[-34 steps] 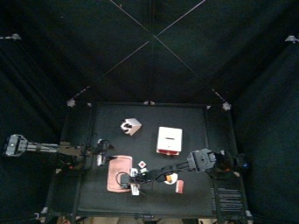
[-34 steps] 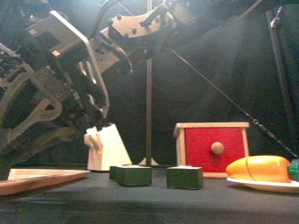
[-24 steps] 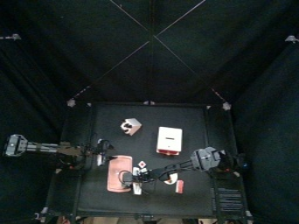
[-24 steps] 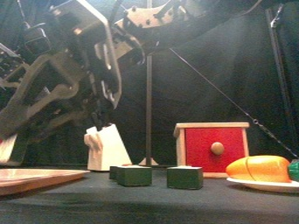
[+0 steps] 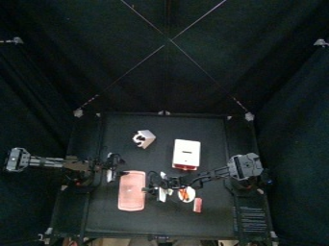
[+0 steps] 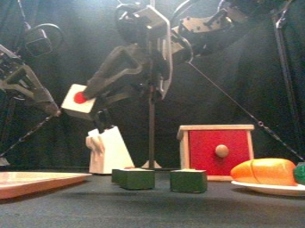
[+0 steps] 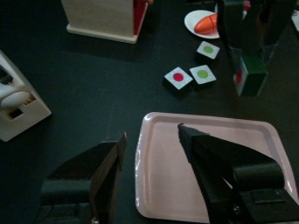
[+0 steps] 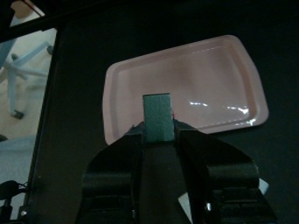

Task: Put sushi piece right of plate

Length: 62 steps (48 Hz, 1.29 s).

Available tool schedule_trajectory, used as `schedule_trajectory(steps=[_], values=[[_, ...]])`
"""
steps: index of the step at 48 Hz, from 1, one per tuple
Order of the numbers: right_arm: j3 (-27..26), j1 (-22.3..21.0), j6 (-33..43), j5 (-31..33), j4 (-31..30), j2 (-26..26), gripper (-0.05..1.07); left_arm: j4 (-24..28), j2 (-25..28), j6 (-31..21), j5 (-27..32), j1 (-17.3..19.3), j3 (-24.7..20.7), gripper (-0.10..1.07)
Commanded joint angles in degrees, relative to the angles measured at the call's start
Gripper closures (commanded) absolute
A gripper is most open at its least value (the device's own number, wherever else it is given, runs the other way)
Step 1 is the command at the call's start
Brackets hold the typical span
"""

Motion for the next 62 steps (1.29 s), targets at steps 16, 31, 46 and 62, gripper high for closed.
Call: schedule_trajectory(steps=[16,31,46,62], values=[[11.6,-3.3,-0.1,-4.1,4.5,-9.1,0.45,-0.1,0.2,0.0,-0.4,0.3,-0.6,0.11],[17.1,-4.3,-0.3,-4.3,4.8,-11.5,0.45,-0.1,0.2,0.0,-0.4,0.4,-0.4,0.11],[18.1,-4.5,-0.3,-4.3,4.6,-11.3,0.43,-0.2,0.2,0.0,-0.4,0.5,-0.4,0.11],[18.0,-4.5,-0.2,-4.1,4.7,-10.9,0.25,-0.3,0.2,0.0,-0.4,0.5,-0.4,0.11]])
